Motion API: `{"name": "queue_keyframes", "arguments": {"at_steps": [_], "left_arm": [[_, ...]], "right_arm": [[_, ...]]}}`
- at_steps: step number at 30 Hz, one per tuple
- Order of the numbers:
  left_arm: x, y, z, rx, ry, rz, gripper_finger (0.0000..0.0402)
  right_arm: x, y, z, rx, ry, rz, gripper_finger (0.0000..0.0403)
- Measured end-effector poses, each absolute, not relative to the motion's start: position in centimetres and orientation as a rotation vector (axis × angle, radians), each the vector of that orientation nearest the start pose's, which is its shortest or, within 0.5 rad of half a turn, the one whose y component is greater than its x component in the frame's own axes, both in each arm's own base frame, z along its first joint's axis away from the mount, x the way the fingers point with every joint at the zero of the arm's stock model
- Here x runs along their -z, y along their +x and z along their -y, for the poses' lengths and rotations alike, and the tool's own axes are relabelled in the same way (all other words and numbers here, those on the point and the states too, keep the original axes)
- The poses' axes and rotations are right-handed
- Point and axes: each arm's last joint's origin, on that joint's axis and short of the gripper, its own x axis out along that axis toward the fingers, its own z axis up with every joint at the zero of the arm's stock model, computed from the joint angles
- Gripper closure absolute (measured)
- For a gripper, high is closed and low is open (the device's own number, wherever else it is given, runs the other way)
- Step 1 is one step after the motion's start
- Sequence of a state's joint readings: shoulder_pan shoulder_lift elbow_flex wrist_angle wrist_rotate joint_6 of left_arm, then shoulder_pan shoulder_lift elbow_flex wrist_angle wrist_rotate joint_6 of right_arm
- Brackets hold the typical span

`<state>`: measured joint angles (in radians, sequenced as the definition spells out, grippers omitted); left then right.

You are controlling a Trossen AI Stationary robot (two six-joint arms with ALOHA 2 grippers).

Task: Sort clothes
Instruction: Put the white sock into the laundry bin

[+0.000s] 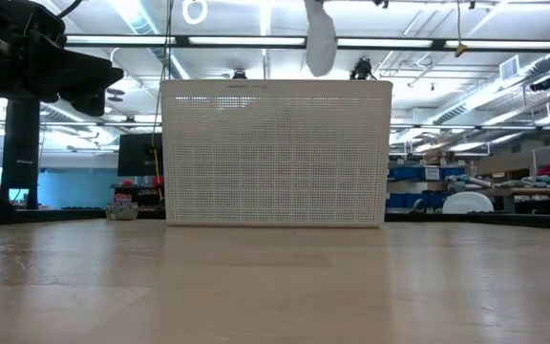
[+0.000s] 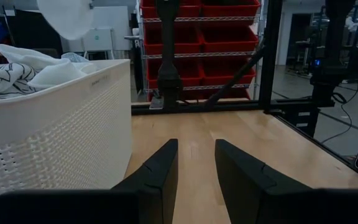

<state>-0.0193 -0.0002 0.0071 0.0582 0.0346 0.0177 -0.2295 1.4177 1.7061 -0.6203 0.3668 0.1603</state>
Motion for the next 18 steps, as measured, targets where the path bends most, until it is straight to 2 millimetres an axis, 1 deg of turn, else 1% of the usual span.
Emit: {"name": "queue_keyframes", "arguments": {"at_steps": [3, 5, 10, 14, 18], "left_arm": [[-17.2, 9.7, 0.3, 0.054, 0.018, 0.066, 0.0289], [-17.2, 9.7, 0.3, 0.054, 0.018, 0.066, 0.0289], [-17.2, 9.7, 0.3, 0.054, 0.018, 0.067, 0.0289], [-17.2, 9.7, 0.3, 0.053, 0.018, 0.068, 0.0289], [-17.2, 9.7, 0.3, 0.053, 0.018, 0.068, 0.0289]], "right_arm": [[-45.4, 28.1, 8.8, 0.632, 0.14, -0.32, 0.0399], [-45.0, 28.5, 9.3, 0.639, 0.144, -0.333, 0.0398], [-43.6, 30.1, 10.2, 0.632, 0.15, -0.383, 0.0398], [-41.6, 31.6, 10.7, 0.635, 0.15, -0.474, 0.0398], [-38.8, 33.3, 11.5, 0.614, 0.165, -0.602, 0.0398]]}}
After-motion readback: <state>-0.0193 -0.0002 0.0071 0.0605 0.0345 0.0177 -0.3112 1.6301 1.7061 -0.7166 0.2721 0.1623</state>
